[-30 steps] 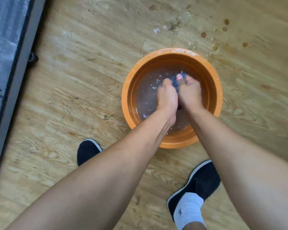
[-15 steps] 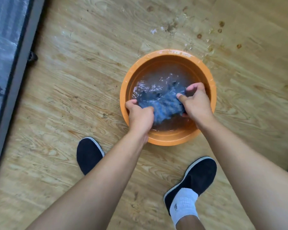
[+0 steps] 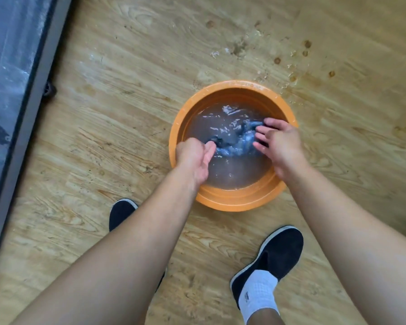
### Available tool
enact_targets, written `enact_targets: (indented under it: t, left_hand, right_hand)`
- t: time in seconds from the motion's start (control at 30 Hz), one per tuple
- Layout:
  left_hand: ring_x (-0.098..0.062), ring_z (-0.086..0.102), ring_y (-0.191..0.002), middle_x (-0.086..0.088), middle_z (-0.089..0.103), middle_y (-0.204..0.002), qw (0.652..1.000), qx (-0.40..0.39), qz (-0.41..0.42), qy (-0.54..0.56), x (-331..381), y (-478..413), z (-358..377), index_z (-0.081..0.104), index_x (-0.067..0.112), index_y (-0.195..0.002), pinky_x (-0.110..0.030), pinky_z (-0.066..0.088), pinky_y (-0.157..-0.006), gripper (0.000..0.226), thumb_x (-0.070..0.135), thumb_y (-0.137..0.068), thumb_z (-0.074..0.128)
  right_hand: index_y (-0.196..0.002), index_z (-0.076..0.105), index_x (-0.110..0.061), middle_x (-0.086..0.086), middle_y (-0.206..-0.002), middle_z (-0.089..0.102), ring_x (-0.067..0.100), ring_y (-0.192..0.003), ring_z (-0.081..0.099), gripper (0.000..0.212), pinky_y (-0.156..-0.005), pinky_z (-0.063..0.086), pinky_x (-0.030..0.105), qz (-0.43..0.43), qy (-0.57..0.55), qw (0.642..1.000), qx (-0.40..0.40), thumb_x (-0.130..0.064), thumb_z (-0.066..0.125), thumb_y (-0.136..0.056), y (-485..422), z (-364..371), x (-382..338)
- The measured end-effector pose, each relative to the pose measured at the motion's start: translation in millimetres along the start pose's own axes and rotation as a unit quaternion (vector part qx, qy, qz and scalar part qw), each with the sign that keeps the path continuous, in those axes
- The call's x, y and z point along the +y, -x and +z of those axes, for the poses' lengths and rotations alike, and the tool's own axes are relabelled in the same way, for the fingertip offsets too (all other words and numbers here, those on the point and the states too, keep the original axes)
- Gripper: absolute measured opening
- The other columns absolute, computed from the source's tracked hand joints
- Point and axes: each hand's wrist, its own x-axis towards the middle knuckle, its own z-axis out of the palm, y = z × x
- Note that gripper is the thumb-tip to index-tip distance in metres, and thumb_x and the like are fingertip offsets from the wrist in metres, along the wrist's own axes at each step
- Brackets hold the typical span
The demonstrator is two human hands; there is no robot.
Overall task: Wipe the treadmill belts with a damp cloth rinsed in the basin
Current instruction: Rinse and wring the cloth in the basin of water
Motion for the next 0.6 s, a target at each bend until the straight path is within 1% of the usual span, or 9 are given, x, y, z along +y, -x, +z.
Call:
enact_targets:
  t: [0.07, 0.1, 0.13, 0.2, 0.27, 0.33, 0.4, 0.53, 0.6]
  left_hand:
    - [-0.030, 0.073, -0.110, -0.013, 0.064, -0.124, 0.984, -0.002, 0.114, -0.138, -15.3, -4.2, -0.1, 0.045, 0.008, -0.147, -0.039, 0.062, -0.095, 0.055, -0.015, -0.097, 0.045]
    - [-0.029, 0.072, -0.108, -0.009, 0.063, -0.119, 0.951, -0.005, 0.181, -0.251, -22.0, -6.7, -1.1, 0.048, 0.011, -0.148, -0.042, 0.060, -0.099, 0.055, -0.009, -0.096, 0.054]
    - [-0.029, 0.070, -0.111, -0.009, 0.060, -0.123, 0.897, 0.002, 0.241, -0.372, -27.6, -9.6, -2.0, 0.048, 0.013, -0.151, -0.043, 0.055, -0.106, 0.059, 0.000, -0.096, 0.063]
    - [-0.028, 0.061, -0.124, -0.009, 0.050, -0.139, 0.801, 0.006, 0.296, -0.520, -30.2, -14.8, -3.0, 0.045, 0.015, -0.157, -0.037, 0.043, -0.116, 0.070, 0.018, -0.094, 0.075]
    - [-0.029, 0.059, -0.127, -0.007, 0.046, -0.141, 0.765, -0.012, 0.310, -0.565, -27.9, -17.3, -2.4, 0.053, 0.017, -0.151, -0.033, 0.041, -0.114, 0.067, 0.024, -0.091, 0.081]
    - [-0.032, 0.063, -0.121, -0.008, 0.053, -0.134, 0.724, -0.007, 0.336, -0.602, -22.7, -20.2, 0.1, 0.068, 0.016, -0.134, -0.036, 0.046, -0.108, 0.043, 0.022, -0.093, 0.078]
    - [-0.034, 0.063, -0.115, -0.011, 0.059, -0.126, 0.713, 0.016, 0.374, -0.593, -16.7, -21.7, 1.8, 0.075, 0.014, -0.117, -0.040, 0.048, -0.101, 0.022, 0.026, -0.099, 0.071]
    - [-0.035, 0.058, -0.107, -0.017, 0.060, -0.112, 0.695, 0.031, 0.470, -0.543, -9.2, -24.7, 4.4, 0.074, 0.004, -0.092, -0.044, 0.044, -0.099, 0.038, 0.030, -0.108, 0.053]
    - [-0.033, 0.059, -0.089, -0.018, 0.064, -0.093, 0.763, -0.001, 0.418, -0.493, -9.3, -25.0, 4.9, 0.061, 0.010, -0.072, -0.040, 0.041, -0.083, 0.046, 0.032, -0.111, 0.047]
  right_hand:
    - [-0.132, 0.058, -0.012, 0.007, -0.134, 0.068, 0.016, -0.125, 0.064, 0.045, -0.108, 0.050, 0.029, -0.132, 0.140, 0.981, 0.022, 0.010, 0.044, -0.095, 0.1, 0.2, 17.7]
    - [-0.134, 0.057, -0.012, 0.005, -0.137, 0.066, 0.014, -0.129, 0.061, 0.046, -0.114, 0.045, 0.030, -0.163, 0.182, 0.969, 0.028, 0.008, 0.048, -0.094, 1.0, 0.1, 26.2]
    - [-0.138, 0.055, -0.013, 0.004, -0.141, 0.064, 0.015, -0.131, 0.059, 0.046, -0.117, 0.042, 0.032, -0.173, 0.210, 0.962, 0.039, 0.004, 0.054, -0.094, 1.0, 0.7, 33.6]
    - [-0.146, 0.049, -0.012, 0.006, -0.146, 0.060, 0.021, -0.134, 0.056, 0.054, -0.118, 0.040, 0.036, -0.158, 0.250, 0.953, 0.063, -0.012, 0.069, -0.095, -1.9, 5.5, 44.6]
    - [-0.144, 0.052, -0.013, 0.008, -0.142, 0.063, 0.026, -0.131, 0.059, 0.061, -0.116, 0.042, 0.039, -0.130, 0.251, 0.956, 0.071, -0.026, 0.079, -0.091, -8.7, 14.4, 49.5]
    - [-0.129, 0.063, -0.015, 0.005, -0.126, 0.071, 0.027, -0.117, 0.067, 0.048, -0.109, 0.050, 0.042, -0.095, 0.226, 0.967, 0.069, -0.032, 0.082, -0.088, -17.7, 21.1, 48.0]
    - [-0.113, 0.072, -0.013, 0.002, -0.107, 0.078, 0.023, -0.099, 0.073, 0.034, -0.099, 0.057, 0.043, -0.079, 0.201, 0.975, 0.046, -0.031, 0.084, -0.087, -25.8, 21.6, 46.7]
    - [-0.110, 0.074, -0.014, -0.001, -0.101, 0.079, 0.019, -0.094, 0.075, 0.032, -0.095, 0.059, 0.041, -0.116, 0.216, 0.969, 0.016, -0.034, 0.083, -0.087, -31.1, 12.1, 47.0]
    - [-0.113, 0.072, -0.012, 0.004, -0.106, 0.077, 0.025, -0.101, 0.072, 0.040, -0.097, 0.055, 0.041, -0.101, 0.258, 0.961, 0.003, -0.046, 0.074, -0.093, -32.8, 8.6, 49.0]
